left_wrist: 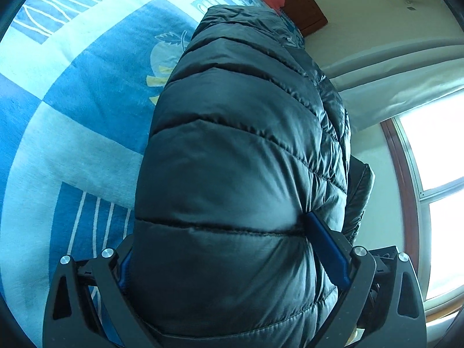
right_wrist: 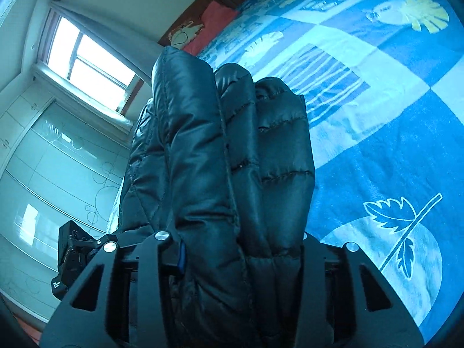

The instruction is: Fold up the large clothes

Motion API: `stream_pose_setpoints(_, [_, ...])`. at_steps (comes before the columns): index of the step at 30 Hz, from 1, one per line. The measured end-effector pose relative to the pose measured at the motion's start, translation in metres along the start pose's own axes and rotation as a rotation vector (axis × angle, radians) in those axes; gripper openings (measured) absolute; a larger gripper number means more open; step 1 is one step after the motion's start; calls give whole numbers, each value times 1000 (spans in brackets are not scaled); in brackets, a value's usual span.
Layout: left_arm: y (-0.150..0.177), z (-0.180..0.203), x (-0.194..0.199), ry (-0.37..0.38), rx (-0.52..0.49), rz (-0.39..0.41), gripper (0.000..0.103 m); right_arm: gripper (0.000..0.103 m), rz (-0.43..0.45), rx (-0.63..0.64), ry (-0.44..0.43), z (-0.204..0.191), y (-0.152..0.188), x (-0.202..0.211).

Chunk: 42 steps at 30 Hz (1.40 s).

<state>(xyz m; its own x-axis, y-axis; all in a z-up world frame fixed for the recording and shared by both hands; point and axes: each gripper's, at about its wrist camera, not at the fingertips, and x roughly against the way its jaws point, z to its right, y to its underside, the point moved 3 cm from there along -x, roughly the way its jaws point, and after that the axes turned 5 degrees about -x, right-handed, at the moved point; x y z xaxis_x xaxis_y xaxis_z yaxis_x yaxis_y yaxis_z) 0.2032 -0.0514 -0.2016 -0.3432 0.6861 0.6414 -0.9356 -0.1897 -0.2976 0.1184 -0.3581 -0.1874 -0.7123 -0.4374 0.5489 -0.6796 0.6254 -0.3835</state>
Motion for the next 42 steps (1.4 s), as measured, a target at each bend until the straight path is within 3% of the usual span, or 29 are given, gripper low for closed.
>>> stream_pose_setpoints(11, [-15, -10, 28, -32, 2, 41, 97, 36, -26, 43, -74, -47, -2, -32])
stream_pose_setpoints(22, [-79, -51, 72, -110, -8, 124, 97, 35, -91, 39, -167, -107, -6, -114])
stream_pose_setpoints(30, [-103, -85, 60, -128, 17, 101, 97, 36, -116, 12, -155, -109, -6, -155])
stream_pose_setpoints(36, [-93, -99, 59, -128, -6, 110, 97, 40, -132, -38, -191, -93, -5, -160])
stream_pose_setpoints(42, [-89, -109, 73, -77, 35, 96, 97, 57, -146, -16, -161, -98, -10, -161])
